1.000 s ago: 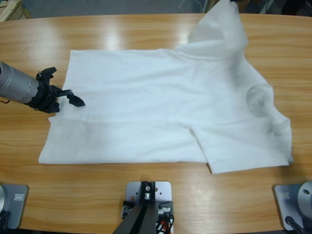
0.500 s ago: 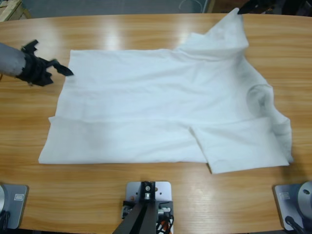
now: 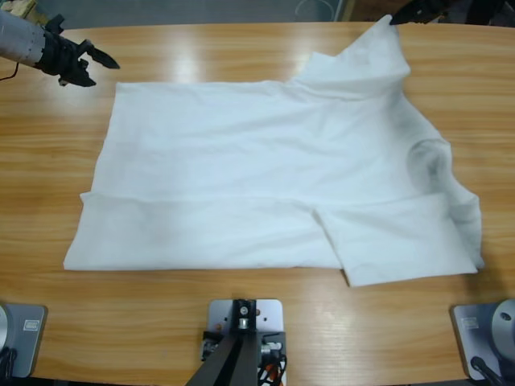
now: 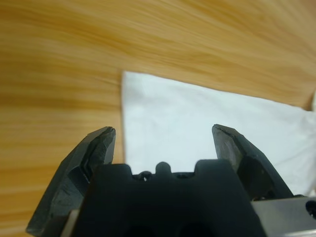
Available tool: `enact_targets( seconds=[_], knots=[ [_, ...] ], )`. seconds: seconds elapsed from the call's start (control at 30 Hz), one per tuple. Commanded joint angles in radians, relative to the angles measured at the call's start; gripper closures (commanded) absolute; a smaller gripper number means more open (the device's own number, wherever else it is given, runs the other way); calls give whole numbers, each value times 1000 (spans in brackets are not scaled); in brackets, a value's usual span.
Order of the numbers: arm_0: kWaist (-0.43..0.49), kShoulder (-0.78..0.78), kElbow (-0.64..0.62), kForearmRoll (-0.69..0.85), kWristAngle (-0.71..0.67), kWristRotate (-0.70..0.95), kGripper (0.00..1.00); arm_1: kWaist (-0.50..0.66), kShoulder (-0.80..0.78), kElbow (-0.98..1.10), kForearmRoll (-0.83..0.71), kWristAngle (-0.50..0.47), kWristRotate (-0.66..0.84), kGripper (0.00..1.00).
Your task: Fold clothes
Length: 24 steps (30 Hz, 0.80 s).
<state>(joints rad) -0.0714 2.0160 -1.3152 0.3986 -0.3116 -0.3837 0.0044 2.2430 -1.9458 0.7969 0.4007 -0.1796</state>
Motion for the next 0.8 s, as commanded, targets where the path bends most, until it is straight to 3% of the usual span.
enact_targets(
  seconds=[0.03,0.27,0.4,0.6,0.73,0.8],
  knots=[
    [40,208,-192,166,-36,193,234,-11,74,3,13,-19,-17,1000],
    [36,308,-385,371,-69,261,238,-12,94,2,12,-18,-21,1000],
    [25,323,-406,402,-79,267,395,-22,99,2,11,-15,-23,1000],
    [21,334,-409,405,-78,312,405,-30,100,4,11,-13,-29,1000],
    [-23,343,-424,416,31,353,419,-36,101,2,8,-13,-30,1000],
    [-38,350,-438,416,66,364,335,-42,104,0,8,-13,-31,1000]
  ],
)
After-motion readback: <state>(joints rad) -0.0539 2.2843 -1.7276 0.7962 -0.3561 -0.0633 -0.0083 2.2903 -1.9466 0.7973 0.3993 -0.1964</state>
